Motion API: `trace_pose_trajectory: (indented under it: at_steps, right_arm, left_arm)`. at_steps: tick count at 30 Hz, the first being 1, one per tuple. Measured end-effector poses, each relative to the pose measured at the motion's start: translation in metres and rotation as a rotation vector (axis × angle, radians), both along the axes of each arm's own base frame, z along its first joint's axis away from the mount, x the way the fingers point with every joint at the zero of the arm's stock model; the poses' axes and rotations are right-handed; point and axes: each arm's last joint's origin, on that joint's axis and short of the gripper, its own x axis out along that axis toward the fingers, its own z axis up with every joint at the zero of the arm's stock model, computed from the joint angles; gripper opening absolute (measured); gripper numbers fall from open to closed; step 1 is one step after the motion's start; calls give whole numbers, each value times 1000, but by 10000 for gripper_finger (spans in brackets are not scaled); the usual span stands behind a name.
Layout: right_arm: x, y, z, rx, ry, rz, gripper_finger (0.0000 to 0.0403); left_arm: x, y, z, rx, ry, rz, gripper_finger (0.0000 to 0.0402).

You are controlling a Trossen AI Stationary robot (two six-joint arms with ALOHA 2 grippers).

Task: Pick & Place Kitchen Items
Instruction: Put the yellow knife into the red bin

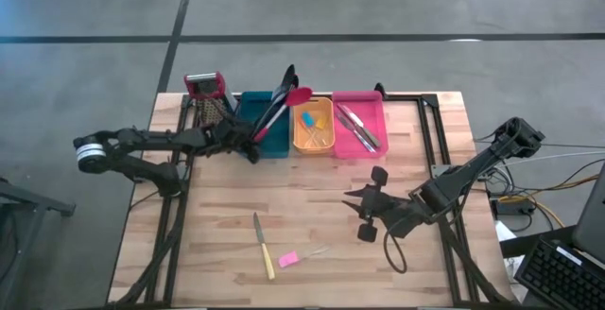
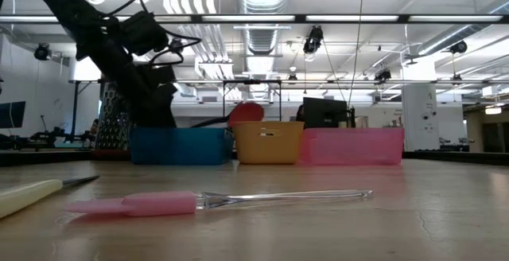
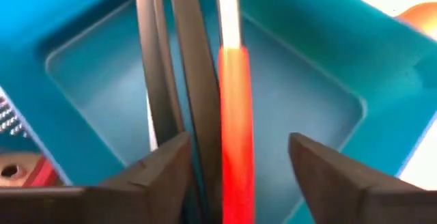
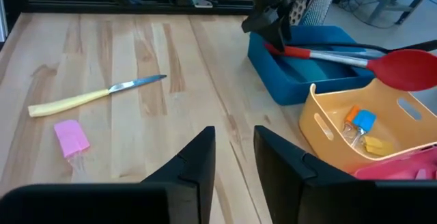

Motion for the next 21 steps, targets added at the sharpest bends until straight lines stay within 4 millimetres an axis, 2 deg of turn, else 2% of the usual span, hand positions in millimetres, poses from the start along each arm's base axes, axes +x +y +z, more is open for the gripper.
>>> trace_pose_trajectory:
  at_steps: [3, 6, 10, 15, 21]
  right_arm:
    - [0, 0, 0, 0, -1, 0, 101]
    - [0, 0, 0, 0, 0, 0, 105]
    - [0, 0, -1, -1, 1, 0, 109]
    - [0, 0, -1, -1, 1, 0, 104]
    - [0, 0, -1, -2, 1, 0, 82]
  left_arm:
    - [4, 1, 7, 3, -12, -17, 283]
    - [8, 3, 17, 7, -17, -37, 298]
    - [15, 5, 34, -12, -29, -68, 299]
    - [24, 2, 57, -118, -93, -213, 301]
    - [34, -17, 76, -227, -204, -410, 299]
